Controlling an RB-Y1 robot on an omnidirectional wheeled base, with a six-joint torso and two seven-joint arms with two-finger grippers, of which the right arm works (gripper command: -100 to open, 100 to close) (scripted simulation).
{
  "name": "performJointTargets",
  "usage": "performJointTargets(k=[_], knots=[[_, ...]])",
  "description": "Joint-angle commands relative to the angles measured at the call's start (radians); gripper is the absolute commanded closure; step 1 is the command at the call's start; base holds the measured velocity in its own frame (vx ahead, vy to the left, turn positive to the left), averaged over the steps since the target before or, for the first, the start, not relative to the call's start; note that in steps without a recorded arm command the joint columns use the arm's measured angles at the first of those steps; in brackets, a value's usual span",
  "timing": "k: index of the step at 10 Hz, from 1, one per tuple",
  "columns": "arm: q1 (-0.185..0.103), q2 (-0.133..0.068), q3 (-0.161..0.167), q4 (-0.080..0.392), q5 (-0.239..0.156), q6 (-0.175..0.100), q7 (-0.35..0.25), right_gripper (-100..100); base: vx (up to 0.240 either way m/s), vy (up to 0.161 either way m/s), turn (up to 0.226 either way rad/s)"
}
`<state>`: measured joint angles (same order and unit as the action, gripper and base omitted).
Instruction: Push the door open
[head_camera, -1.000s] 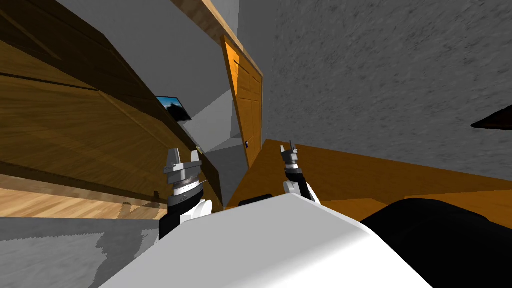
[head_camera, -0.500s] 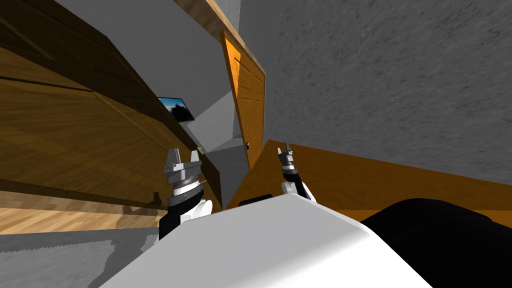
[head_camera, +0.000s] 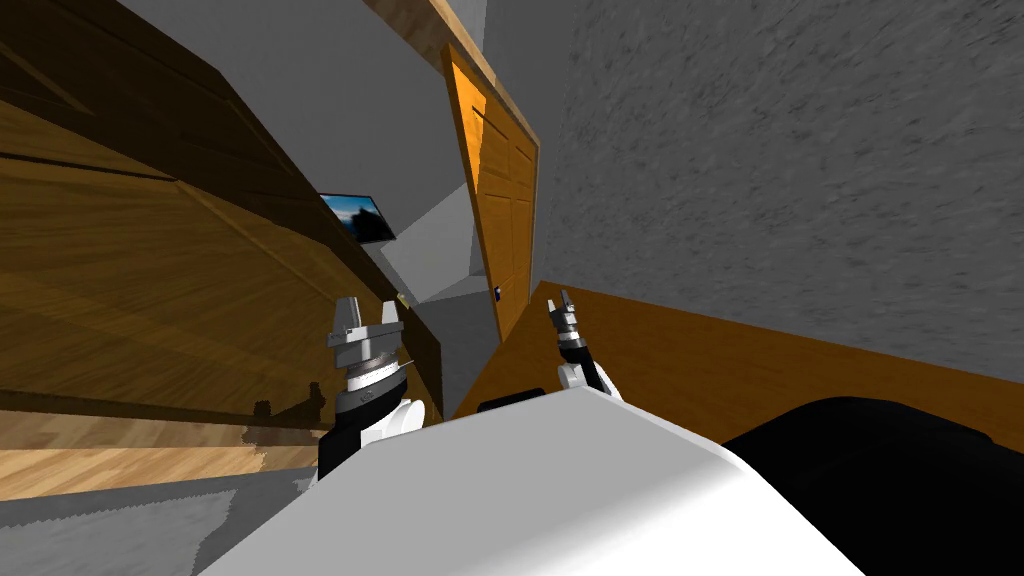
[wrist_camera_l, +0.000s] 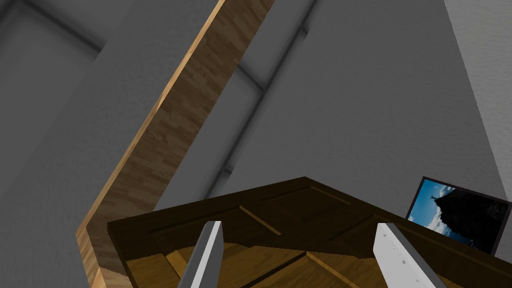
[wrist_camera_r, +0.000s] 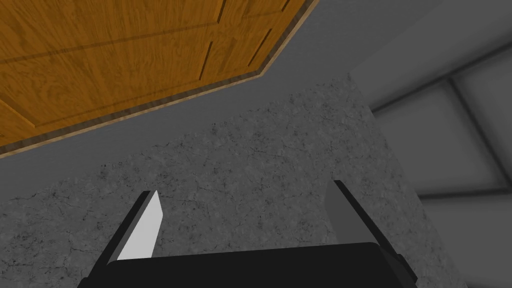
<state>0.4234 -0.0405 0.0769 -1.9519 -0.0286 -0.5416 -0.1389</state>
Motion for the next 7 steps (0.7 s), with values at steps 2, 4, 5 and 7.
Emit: performJointTargets(k=[2,4,5,7], knots=[[-0.020,-0.012,0.021,0.062,-0.001,-0.016,0.004,-100,0.087,-0.059,0.099],[-0.038,-0.020,0.038,0.109,-0.002,-0.025,0.008,-100,0.097,-0.067,0.106],[-0.047,-0.023,0.046,0.133,-0.002,-0.029,0.010,-100,0.093,-0.058,0.089],[-0.067,-0.029,0.064,0.183,-0.002,-0.038,0.014,-100,0.092,-0.058,0.120]])
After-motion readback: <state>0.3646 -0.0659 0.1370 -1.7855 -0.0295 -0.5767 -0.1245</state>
